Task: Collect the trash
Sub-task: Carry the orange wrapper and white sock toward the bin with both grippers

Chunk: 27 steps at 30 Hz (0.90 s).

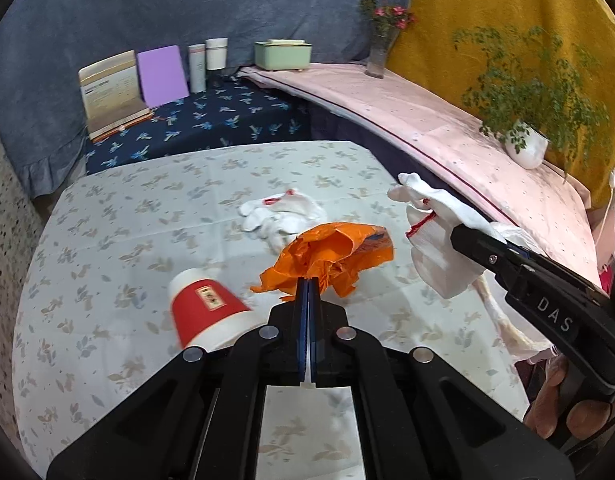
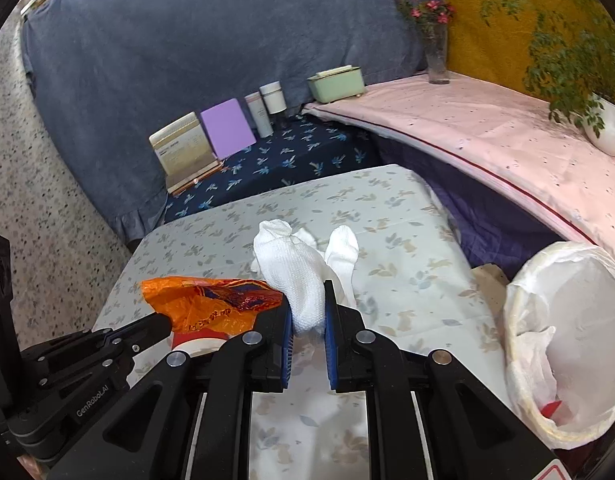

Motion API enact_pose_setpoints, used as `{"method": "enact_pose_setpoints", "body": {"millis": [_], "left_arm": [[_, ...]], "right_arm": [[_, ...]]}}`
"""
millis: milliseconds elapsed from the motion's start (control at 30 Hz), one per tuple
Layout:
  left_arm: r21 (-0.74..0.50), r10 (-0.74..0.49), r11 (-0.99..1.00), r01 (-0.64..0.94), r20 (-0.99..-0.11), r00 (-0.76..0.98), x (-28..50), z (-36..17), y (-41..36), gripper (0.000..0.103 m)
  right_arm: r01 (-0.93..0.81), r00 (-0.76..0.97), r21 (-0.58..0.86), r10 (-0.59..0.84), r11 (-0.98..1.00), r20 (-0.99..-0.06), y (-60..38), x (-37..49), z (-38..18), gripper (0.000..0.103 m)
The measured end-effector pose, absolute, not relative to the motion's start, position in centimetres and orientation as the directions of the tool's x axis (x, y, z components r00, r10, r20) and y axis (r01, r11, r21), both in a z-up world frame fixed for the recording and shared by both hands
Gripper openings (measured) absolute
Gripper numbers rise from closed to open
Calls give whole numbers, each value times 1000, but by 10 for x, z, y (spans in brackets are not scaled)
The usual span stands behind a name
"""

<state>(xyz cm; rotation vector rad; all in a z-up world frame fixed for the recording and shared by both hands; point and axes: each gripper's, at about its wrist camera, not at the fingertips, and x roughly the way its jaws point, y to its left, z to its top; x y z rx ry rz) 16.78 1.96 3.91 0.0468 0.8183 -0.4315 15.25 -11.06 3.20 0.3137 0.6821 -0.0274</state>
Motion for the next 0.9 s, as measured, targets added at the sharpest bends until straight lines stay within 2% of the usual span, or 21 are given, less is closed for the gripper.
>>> {"method": "enact_pose_setpoints", "body": {"millis": [433, 900], "left_arm": [[-99, -437, 838, 537, -712, 549, 142, 51, -90, 0], [-80, -491, 746, 662, -737, 465, 115, 41, -197, 0]], "right_arm": [[279, 787, 286, -48, 917, -615, -207, 97, 34, 12], [449, 752, 316, -162, 836, -639, -302, 43, 9, 12]]}}
